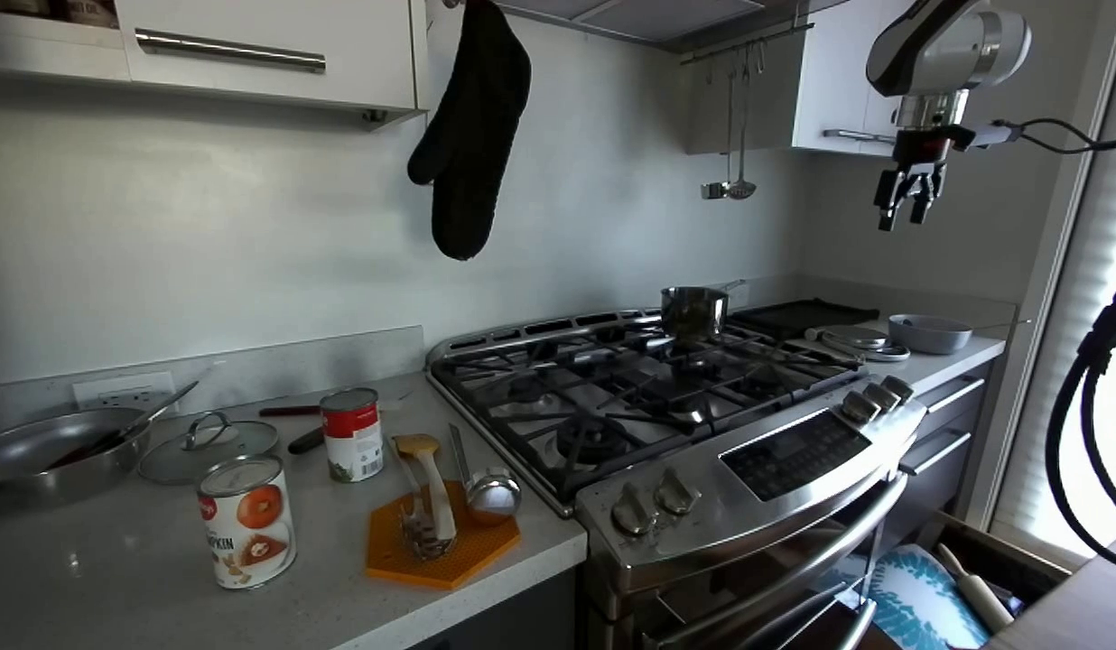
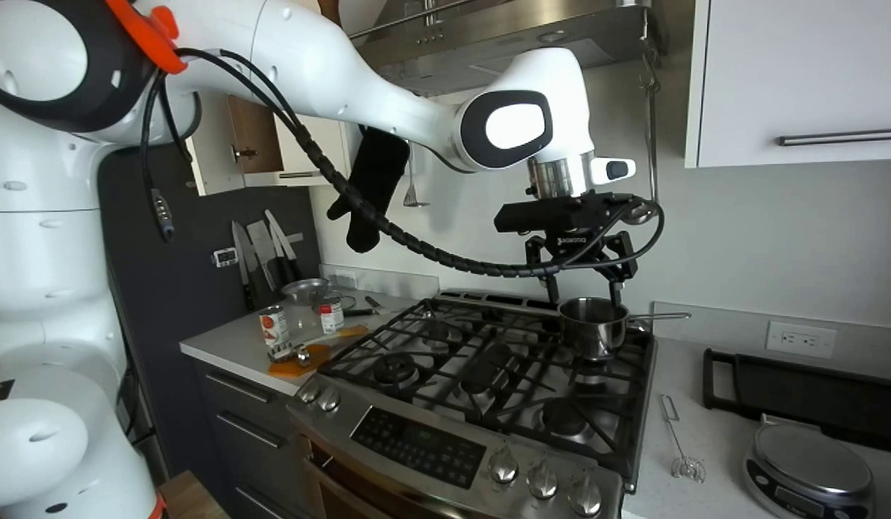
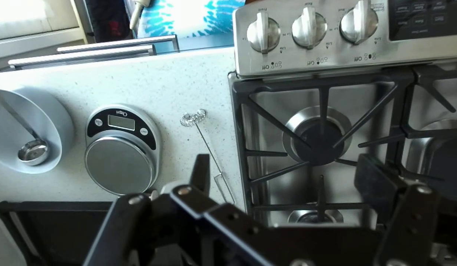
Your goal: Pick up the stirrer on the right countertop and put it in the pot on the stove plate
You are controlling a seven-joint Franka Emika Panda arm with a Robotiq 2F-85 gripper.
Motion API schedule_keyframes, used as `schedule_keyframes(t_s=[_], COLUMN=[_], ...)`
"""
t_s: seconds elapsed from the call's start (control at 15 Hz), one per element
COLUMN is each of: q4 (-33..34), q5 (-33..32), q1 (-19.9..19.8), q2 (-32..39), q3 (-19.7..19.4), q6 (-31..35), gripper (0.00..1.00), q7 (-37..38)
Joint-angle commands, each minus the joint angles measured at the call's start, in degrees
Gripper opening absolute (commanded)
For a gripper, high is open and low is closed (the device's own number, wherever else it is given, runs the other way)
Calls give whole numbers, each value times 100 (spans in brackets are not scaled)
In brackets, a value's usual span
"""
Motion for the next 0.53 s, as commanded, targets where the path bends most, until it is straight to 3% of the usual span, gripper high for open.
schedule_keyframes(t_s=[0.0,0.2,0.47], q4=[34,34,492], q5=[-14,-14,252], q1=[-119,-120,-286], q2=[-1,-4,603], q3=[123,123,166], q6=[-27,-27,-12], gripper=[100,100,100], q7=[7,7,-348])
